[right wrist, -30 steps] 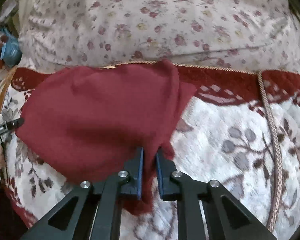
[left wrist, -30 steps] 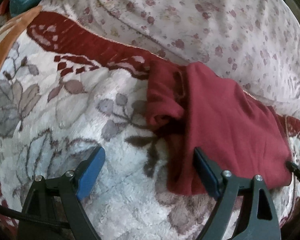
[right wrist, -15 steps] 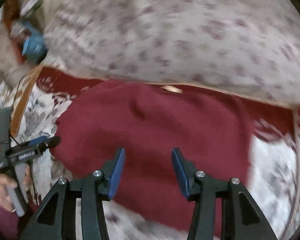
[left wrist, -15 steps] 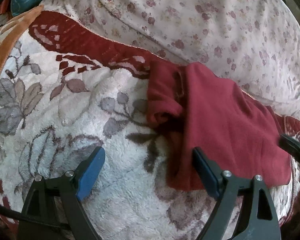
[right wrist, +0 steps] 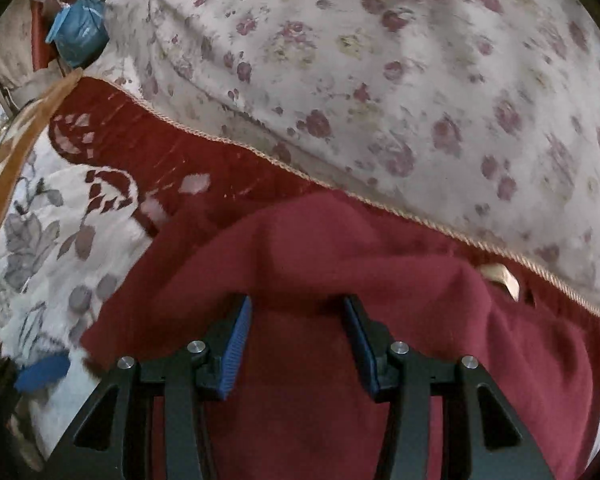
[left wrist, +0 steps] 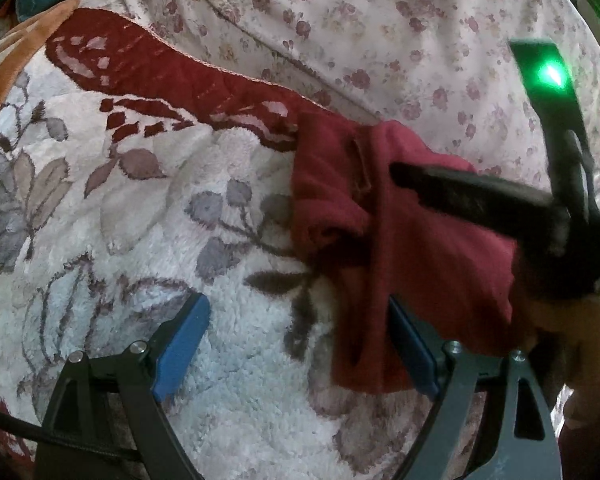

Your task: Fold small clothes

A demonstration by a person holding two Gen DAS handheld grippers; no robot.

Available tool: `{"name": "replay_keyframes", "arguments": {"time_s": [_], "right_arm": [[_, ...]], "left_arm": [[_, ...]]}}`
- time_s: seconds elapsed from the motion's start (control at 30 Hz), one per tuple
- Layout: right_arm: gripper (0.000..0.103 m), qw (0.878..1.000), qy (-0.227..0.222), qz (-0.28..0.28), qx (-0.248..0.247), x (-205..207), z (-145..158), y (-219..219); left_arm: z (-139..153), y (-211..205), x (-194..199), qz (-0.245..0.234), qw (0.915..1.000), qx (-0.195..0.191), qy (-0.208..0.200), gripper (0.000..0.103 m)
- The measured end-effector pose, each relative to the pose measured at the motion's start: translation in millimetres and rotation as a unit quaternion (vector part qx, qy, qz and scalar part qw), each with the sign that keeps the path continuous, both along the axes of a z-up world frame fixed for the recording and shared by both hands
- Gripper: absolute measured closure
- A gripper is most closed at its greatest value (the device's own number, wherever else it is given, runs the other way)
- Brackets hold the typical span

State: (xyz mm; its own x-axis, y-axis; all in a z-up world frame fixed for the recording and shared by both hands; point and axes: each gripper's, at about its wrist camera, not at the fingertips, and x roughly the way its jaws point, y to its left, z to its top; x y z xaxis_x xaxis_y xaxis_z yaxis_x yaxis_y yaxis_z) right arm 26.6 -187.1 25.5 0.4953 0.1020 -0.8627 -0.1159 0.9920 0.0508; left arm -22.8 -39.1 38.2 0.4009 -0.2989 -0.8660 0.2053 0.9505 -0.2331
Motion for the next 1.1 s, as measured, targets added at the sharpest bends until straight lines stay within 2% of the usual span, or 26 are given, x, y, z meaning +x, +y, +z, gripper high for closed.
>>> {"name": "replay_keyframes", "arguments": {"time_s": [0.2, 0.37, 0.47, 0.57, 0.73, 0.9, 0.97, 1.0, 1.03, 1.1], "right_arm": [[0.052, 0.999, 0.002, -0.022, 0.026, 25.5, -0.4, -5.2], [0.052, 0.996, -0.011, -0.036, 0.078, 10.7, 15.7, -17.4], [0.052, 0.997, -0.007, -0.034, 0.074, 0.6, 13.4, -18.9], [0.051, 0.998, 0.019, -0.022, 0.062, -0.6, -2.1, -16.5], [0.050, 0.995, 0.016, -0.019, 0.094, -0.4, 16.3, -12.8], [0.050, 0.997, 0.021, 0.024, 0.073, 6.3, 14.4, 18.9], [0.061, 0.998, 0.026, 0.034, 0.045, 11.3, 6.0, 31.4], [0.079, 0.998, 0.023, 0.040, 0.035, 13.2, 5.6, 35.3], [0.087, 0.998, 0.020, 0.045, 0.029, 13.1, 6.8, 37.9], [0.094, 0.998, 0.015, 0.048, 0.047, 11.6, 15.4, 37.5]], "left_arm": [[-1.5, 1.2, 2.6, 0.001, 1.0000, -0.005, 0.003, 0.014], [-1.3, 0.9, 2.5, 0.005, 1.0000, -0.006, 0.004, 0.013], [-1.5, 0.3, 2.9, 0.007, 0.9999, -0.007, 0.003, 0.013], [-1.0, 2.0, 3.1, 0.012, 0.9998, -0.013, 0.003, 0.012], [1.6, 9.6, 3.5, 0.020, 0.9992, -0.032, 0.011, 0.012], [2.2, 8.0, 4.8, 0.018, 0.9993, -0.031, 0.012, 0.012], [3.0, 8.9, 4.5, 0.018, 0.9992, -0.033, 0.014, 0.012], [4.0, 10.1, 4.5, 0.018, 0.9990, -0.037, 0.016, 0.012], [4.9, 11.6, 4.6, 0.019, 0.9988, -0.041, 0.018, 0.012], [7.1, 15.9, 5.1, 0.021, 0.9984, -0.049, 0.020, 0.012]]}}
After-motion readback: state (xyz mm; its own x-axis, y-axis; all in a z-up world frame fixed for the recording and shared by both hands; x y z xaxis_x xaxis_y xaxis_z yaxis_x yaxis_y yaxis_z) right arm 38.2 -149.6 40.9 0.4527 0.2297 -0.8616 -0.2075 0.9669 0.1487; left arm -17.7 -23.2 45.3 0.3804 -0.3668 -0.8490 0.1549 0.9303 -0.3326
